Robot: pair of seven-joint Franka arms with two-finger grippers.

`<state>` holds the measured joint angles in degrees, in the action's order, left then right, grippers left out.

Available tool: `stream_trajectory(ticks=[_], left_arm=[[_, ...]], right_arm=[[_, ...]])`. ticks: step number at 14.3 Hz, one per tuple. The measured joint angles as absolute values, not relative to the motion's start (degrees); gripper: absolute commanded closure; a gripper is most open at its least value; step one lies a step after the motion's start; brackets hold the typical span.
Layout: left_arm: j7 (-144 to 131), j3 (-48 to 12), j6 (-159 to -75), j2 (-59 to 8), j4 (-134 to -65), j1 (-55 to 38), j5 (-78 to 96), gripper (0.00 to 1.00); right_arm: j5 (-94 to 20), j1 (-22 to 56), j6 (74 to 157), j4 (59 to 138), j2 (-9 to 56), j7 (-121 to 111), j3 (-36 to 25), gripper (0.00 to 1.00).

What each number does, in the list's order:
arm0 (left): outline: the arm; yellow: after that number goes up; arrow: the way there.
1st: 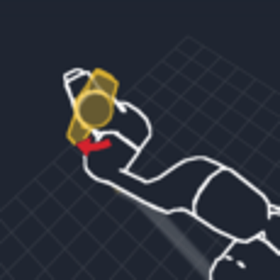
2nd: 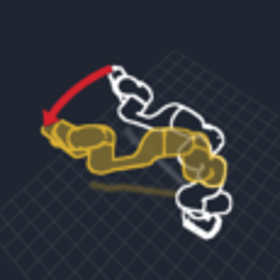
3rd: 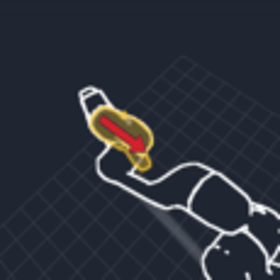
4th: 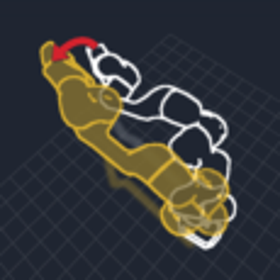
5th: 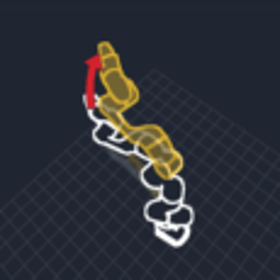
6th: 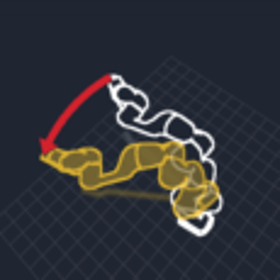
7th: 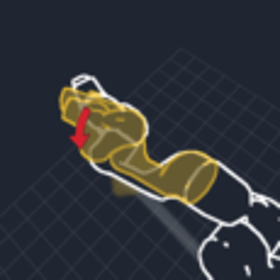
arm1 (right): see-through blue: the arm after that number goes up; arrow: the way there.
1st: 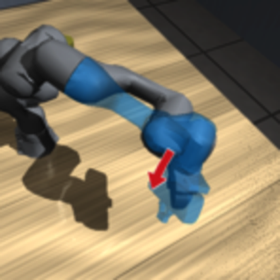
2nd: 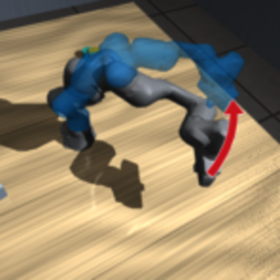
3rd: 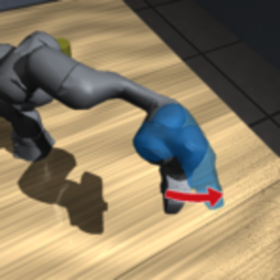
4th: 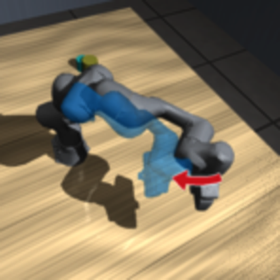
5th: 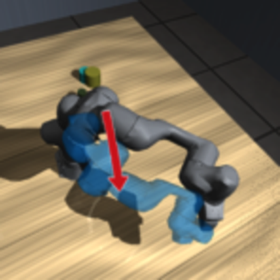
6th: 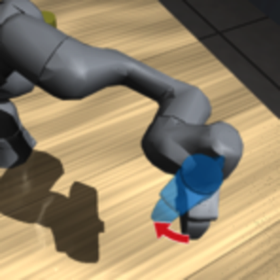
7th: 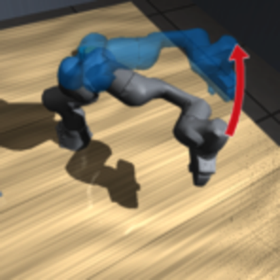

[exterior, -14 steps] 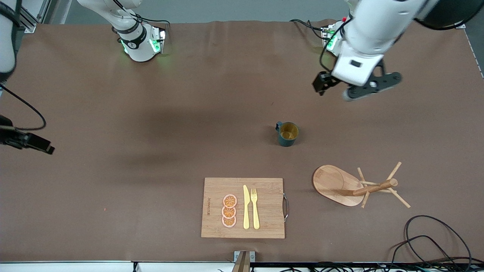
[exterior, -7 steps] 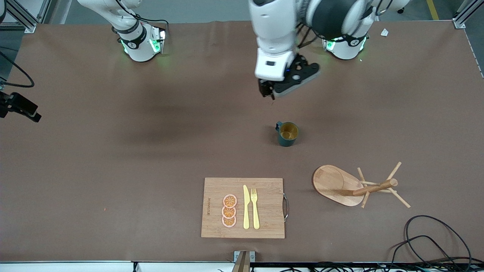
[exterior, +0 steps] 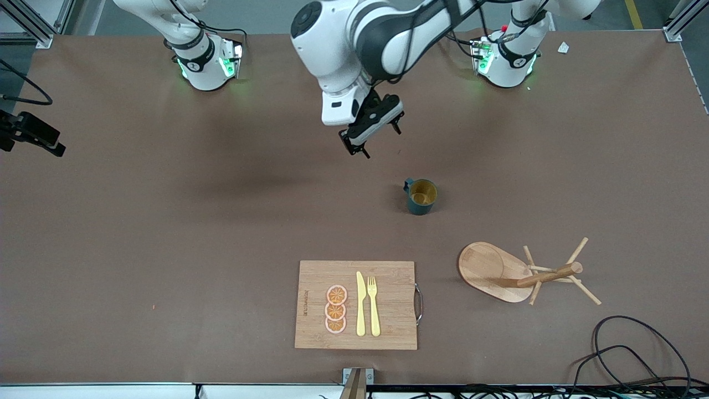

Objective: Pass cup and hang on rack
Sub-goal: 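Move the left gripper over the teal mug handle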

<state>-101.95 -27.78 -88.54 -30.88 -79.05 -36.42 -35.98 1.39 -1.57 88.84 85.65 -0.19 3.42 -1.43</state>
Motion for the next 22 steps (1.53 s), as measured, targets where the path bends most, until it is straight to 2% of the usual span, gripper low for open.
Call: stream_trajectory(ticks=[5, 10, 16, 22], left_arm=[[-119.49, -27.6, -88.61, -39.93, -78.88, -43.82, -46.34, 0.0], [-123.29, -27.31, -88.44, -44.87, -79.53, -44.7, -52.77, 0.0], [-134.14, -27.3, -87.02, -46.45, -92.68, -46.27, -65.51, 0.0], [-140.59, -26.82, -86.86, -46.4, -99.53, -45.81, -73.04, 0.0]], right_arm=[[1.91, -1.55, 88.58, 83.44, 0.19, 3.34, -1.43, 0.0], [2.26, -1.64, 88.56, 83.38, 0.34, 3.31, -1.82, 0.0], [2.27, -1.61, 88.54, 83.23, 0.35, 3.27, -1.78, 0.0], [2.27, -1.58, 88.53, 83.18, 0.37, 3.28, -1.7, 0.0]])
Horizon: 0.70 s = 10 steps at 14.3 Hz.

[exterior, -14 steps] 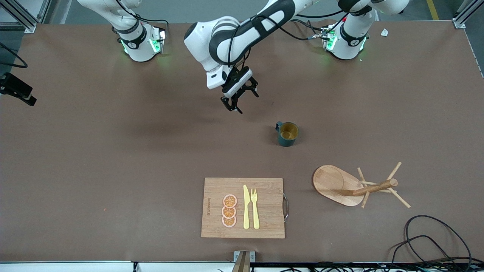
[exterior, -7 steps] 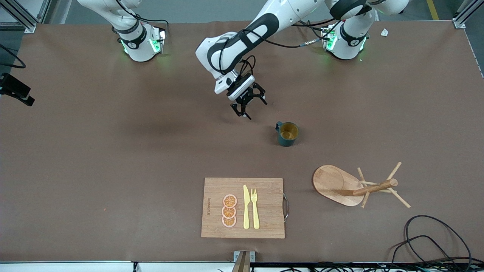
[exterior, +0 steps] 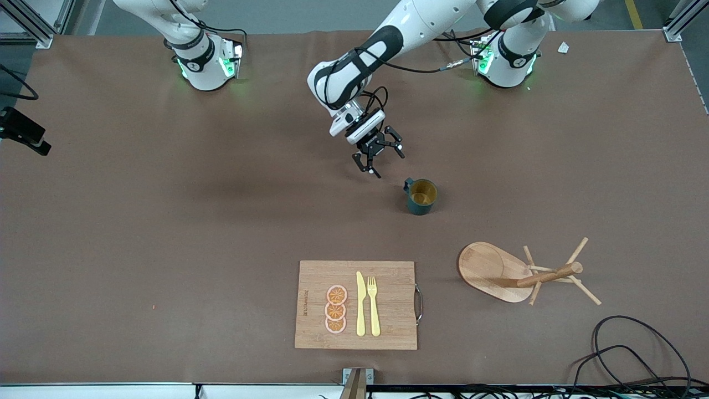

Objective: Pass cup and hang on rack
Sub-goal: 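Move the left gripper over the teal mug handle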

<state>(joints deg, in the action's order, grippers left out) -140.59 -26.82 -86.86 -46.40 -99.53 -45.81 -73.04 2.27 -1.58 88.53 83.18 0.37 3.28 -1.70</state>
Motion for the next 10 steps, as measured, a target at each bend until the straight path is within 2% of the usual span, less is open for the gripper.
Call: stream_trajectory(ticks=[7, 9, 10], left_arm=[[-144.58, -26.45, -86.86, -46.4, -101.41, -44.05, -76.52, 0.01], [-146.12, -26.39, -86.85, -46.41, -101.94, -43.76, -76.52, 0.06], [-146.4, -26.35, -86.86, -46.46, -102.21, -43.62, -76.52, 0.13]], right_arm=[[2.27, -1.58, 88.51, 83.15, 0.37, 3.28, -1.69, 0.0], [2.27, -1.58, 88.5, 83.15, 0.37, 3.28, -1.69, 0.0], [2.27, -1.58, 88.5, 83.15, 0.37, 3.27, -1.69, 0.0]])
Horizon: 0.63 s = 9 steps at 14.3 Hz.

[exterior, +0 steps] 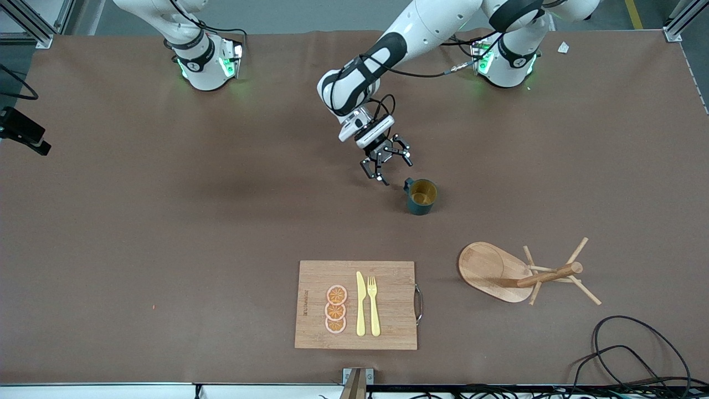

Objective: Pass cup and hang on rack
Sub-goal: 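Move the left gripper over the teal mug handle, then lower the left gripper and close it on the mug handle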

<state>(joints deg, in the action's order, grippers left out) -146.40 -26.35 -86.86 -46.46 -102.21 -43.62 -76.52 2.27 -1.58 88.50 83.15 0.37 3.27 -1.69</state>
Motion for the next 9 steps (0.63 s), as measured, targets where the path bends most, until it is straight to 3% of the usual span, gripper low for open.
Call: stream_trajectory(ticks=[3, 9], left_arm=[[-146.5, -25.42, -86.86, -47.1, -102.7, -43.63, -76.53, 0.28], [-146.5, -24.52, -86.8, -48.73, -102.79, -43.66, -79.02, 0.38]], right_arm=[[2.27, -1.58, 88.46, 83.15, 0.38, 3.23, -1.69, 0.0], [2.27, -1.58, 88.46, 83.15, 0.39, 3.17, -1.69, 0.0]])
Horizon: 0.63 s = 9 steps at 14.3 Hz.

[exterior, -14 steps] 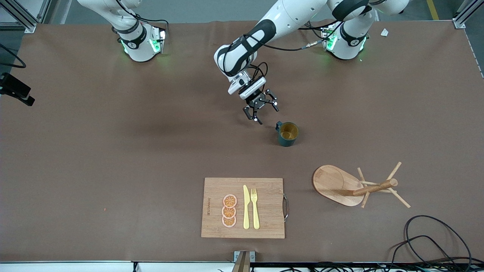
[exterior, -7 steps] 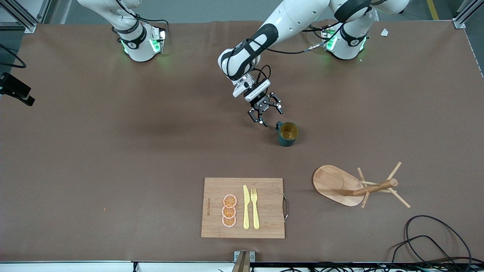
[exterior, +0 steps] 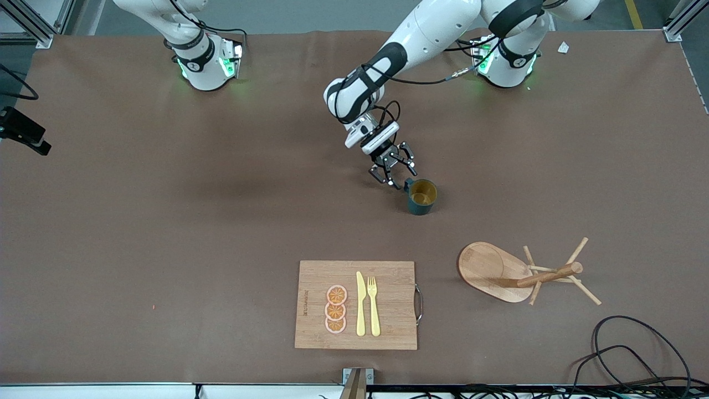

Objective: Pass cup and hang on rack
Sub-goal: 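Lower the left gripper and close it on the mug handle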

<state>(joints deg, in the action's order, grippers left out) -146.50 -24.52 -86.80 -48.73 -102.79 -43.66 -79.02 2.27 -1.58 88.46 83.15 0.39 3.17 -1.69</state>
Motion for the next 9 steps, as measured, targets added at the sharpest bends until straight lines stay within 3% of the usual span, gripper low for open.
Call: stream_trajectory(ticks=[9], left_arm=[[-146.53, -24.2, -86.68, -49.21, -101.64, -43.65, -79.45, 0.55]], right_arm=[[2.27, -1.56, 88.45, 83.15, 0.4, 3.14, -1.59, 0.0]])
